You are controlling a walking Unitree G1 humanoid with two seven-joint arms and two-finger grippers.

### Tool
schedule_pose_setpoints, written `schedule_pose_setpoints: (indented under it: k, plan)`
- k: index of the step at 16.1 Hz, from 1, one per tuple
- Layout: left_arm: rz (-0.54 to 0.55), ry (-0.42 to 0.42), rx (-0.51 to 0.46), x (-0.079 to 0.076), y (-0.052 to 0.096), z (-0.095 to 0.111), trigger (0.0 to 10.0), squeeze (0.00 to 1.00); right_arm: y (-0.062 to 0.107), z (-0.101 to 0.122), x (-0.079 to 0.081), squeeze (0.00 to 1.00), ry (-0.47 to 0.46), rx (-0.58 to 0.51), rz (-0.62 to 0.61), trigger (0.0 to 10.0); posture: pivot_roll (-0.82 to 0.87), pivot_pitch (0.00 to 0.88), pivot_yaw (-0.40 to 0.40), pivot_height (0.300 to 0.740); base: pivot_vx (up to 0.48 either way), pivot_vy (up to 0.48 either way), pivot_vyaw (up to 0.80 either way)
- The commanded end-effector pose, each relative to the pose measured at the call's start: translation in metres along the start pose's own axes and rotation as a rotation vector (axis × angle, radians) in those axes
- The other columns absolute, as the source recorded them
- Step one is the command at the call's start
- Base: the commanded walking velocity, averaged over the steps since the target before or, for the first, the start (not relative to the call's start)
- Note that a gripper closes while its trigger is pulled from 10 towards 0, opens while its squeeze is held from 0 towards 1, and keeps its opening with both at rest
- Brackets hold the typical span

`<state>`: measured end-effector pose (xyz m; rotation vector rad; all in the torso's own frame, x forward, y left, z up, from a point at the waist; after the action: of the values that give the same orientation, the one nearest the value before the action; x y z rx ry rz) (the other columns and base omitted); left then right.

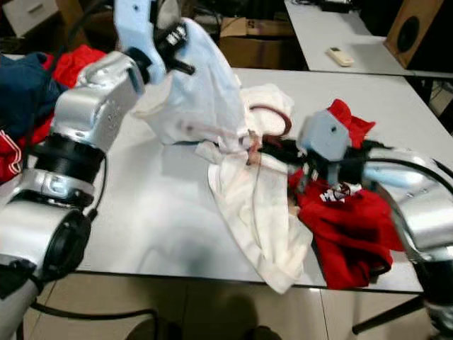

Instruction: Hang hanger

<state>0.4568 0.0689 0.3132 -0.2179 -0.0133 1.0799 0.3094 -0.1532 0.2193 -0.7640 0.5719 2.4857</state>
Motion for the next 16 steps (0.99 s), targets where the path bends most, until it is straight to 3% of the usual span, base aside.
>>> schedule_pose_setpoints:
  k: [1,4,6,8,9,10,11,12,13,14,15,16]
  plan:
    - [0.017,-0.027,0.004,0.01,-0.001,0.001,10.0,0.0,0.015,0.019,-0.003,0.0,-0.007,-0.043,-0.004,10.0,0.02,0.02,0.039,0.74,0.0,0.0,0.0]
    - [-0.012,-0.109,0.112,0.019,0.008,-0.036,10.0,0.0,0.049,0.032,-0.008,0.0,-0.055,-0.043,-0.069,10.0,0.02,0.018,0.037,0.74,0.0,0.0,0.0]
    - [0.04,-0.126,0.19,0.037,0.026,-0.072,10.0,0.0,0.081,0.046,-0.011,0.0,-0.115,-0.087,-0.155,10.0,0.01,0.017,0.03,0.74,0.0,0.0,0.0]
    - [0.044,-0.117,0.24,0.042,0.041,-0.098,10.0,0.0,0.103,0.048,-0.014,0.0,-0.158,-0.094,-0.217,10.0,0.01,0.019,0.03,0.74,0.0,0.0,0.0]
    - [0.015,-0.086,0.28,0.037,0.055,-0.119,10.0,0.0,0.111,0.051,-0.016,0.0,-0.185,-0.112,-0.261,10.0,0.01,0.018,0.029,0.74,0.0,0.0,0.0]
    - [-0.024,-0.072,0.306,0.028,0.065,-0.132,10.0,0.0,0.113,0.051,-0.017,0.0,-0.197,-0.115,-0.297,10.0,0.01,0.018,0.028,0.74,0.0,0.0,0.0]
    - [-0.13,-0.047,0.308,0.005,0.076,-0.136,10.0,0.0,0.108,0.043,-0.018,0.0,-0.217,-0.076,-0.341,10.0,0.01,0.018,0.023,0.74,0.0,0.0,0.0]
    - [-0.192,-0.028,0.308,-0.008,0.083,-0.136,10.0,0.0,0.105,0.039,-0.017,0.0,-0.227,-0.056,-0.36,10.0,0.01,0.019,0.02,0.74,0.0,0.0,0.0]
    - [-0.355,-0.012,0.296,-0.04,0.102,-0.131,10.0,0.0,0.095,0.028,-0.015,0.0,-0.272,-0.013,-0.408,10.0,0.0,0.017,0.012,0.74,0.0,0.0,0.0]
    - [-0.433,-0.02,0.293,-0.054,0.112,-0.128,10.0,0.0,0.09,0.022,-0.016,0.0,-0.298,0.002,-0.441,10.0,0.0,0.015,0.01,0.74,0.0,0.0,0.0]
    - [-0.558,-0.018,0.314,-0.075,0.134,-0.124,10.0,0.0,0.081,0.012,-0.018,0.0,-0.339,0.036,-0.504,10.0,0.0,0.012,0.006,0.74,0.0,0.0,0.0]
    - [-0.62,-0.016,0.332,-0.084,0.147,-0.121,10.0,0.0,0.075,0.006,-0.023,0.0,-0.385,0.052,-0.565,10.0,0.0,0.011,0.005,0.74,0.0,0.0,0.0]
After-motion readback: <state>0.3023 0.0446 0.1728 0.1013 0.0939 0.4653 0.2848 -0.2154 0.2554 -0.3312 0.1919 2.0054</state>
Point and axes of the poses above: a point about 5 cm out from each wrist's last joint towards the gripper, its own y axis pointing back from the gripper into the wrist, its own z axis along the axis of the wrist's last joint, x = y × z, the point moved 6 cm from there along -y, pointing out of the wrist towards the gripper, and after that the axes turned 10 degrees about y, right-handed, at the moved point
